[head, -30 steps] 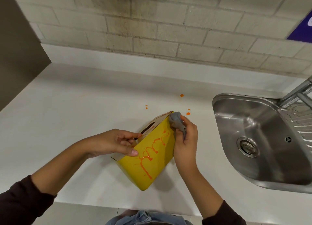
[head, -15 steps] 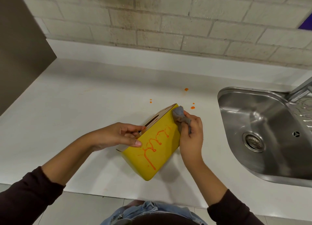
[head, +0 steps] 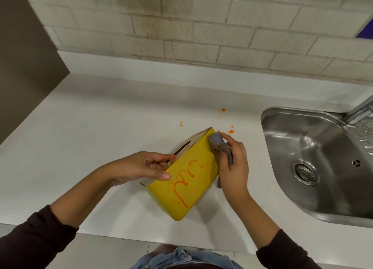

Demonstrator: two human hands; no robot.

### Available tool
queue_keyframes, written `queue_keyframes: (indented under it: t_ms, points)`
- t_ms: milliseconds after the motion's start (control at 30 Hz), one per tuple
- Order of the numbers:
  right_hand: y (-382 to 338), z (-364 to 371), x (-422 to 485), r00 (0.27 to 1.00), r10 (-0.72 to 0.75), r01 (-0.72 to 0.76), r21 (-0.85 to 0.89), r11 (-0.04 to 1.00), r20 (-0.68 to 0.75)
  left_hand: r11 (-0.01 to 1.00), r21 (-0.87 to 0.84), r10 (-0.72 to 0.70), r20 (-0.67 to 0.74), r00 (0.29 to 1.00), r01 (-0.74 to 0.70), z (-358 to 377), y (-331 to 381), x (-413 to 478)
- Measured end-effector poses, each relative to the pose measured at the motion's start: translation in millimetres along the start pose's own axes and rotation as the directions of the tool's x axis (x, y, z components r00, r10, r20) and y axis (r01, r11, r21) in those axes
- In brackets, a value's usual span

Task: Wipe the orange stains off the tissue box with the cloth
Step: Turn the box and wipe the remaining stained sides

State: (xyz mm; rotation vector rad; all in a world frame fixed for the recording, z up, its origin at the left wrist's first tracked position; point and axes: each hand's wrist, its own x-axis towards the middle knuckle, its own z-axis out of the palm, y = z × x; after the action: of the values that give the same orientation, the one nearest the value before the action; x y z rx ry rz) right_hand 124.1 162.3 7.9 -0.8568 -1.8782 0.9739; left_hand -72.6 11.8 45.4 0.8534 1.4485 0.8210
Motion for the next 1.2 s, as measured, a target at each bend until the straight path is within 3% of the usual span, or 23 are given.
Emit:
queue_keyframes:
  t_ms: [100, 300, 400, 567, 700, 867, 933, 1100, 1200]
  points:
    - [-10, 14, -7, 0.998, -0.039, 0.039, -0.005, 0.999, 0.052, 1.000, -0.015, 0.009, 0.000, 1.000, -0.009, -1, 1, 0]
    - [2, 0, -24, 0.928, -0.275, 0.292, -0.030, 0.956, 0.250, 0.999, -0.046, 0.000, -0.007, 1.000, -0.001, 0, 2, 0]
    - [12, -11, -20, 0.959, -0.210, 0.217, -0.021, 0.976, 0.191, 0.999, -0.032, -0.007, -0.023, 1.000, 0.006, 0, 0, 0]
    - [1, 0, -12, 0.999, 0.050, -0.051, 0.072, 0.996, 0.009, 1.000, -0.028, -0.001, -0.003, 1.000, 0.001, 2, 0, 1]
    - [-13, 11, -21, 0.992, -0.059, 0.054, 0.048, 0.997, 0.107, 1.000, -0.018, -0.007, -0.041, 0.999, 0.006, 1, -1, 1]
    - [-6, -3, -34, 0.926, -0.254, 0.263, 0.005, 0.965, 0.279, 0.999, -0.033, -0.022, -0.052, 0.998, 0.021, 3, -3, 1]
    - [-2, -9, -29, 0.937, -0.220, 0.227, 0.004, 0.974, 0.271, 1.000, -0.018, -0.011, -0.039, 0.999, 0.011, 3, -2, 0]
    - [-12, 2, -16, 1.000, 0.028, -0.029, 0.040, 0.999, 0.013, 1.000, -0.013, 0.002, -0.026, 1.000, -0.002, 4, 1, 0]
    - [-22, 13, -21, 0.998, -0.007, 0.005, 0.037, 0.999, 0.057, 1.000, -0.017, -0.015, -0.040, 0.999, 0.015, 3, 0, 0]
